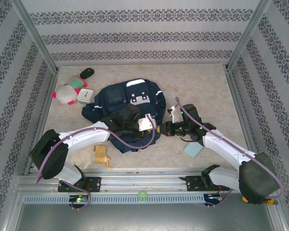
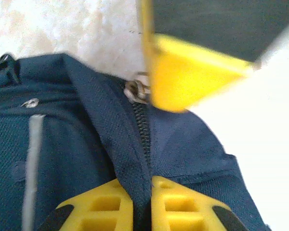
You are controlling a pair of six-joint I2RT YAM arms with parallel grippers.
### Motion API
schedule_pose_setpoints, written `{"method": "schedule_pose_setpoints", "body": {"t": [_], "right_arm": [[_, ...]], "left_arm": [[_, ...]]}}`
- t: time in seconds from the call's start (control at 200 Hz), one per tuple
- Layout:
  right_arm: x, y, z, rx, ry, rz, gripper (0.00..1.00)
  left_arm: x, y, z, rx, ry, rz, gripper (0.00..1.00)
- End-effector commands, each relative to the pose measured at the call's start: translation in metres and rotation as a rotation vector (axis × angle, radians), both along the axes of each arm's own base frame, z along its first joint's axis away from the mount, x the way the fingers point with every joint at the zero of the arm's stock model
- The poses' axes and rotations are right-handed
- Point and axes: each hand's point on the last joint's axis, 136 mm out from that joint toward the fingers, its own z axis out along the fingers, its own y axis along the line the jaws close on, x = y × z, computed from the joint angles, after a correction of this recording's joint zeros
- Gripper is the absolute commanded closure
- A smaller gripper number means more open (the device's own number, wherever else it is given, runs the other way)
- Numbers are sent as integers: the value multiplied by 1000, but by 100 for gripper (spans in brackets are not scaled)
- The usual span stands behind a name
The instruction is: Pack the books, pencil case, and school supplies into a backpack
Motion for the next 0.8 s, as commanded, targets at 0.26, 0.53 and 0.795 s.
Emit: {"method": "schedule_pose_setpoints", "body": {"t": [0.26,0.53,0.795], "right_arm": [[112,-80,-36,-5,3,-347,100],[134,-85,-32,8,-23,-368,100],[76,-89,-17,-69,-37,-346,50]], "left_arm": [[-92,24,32,-83,5,-375,98],[-97,35,26,-46,-3,-377,93],[-52,42,56,-136,-79,-105,27]]}}
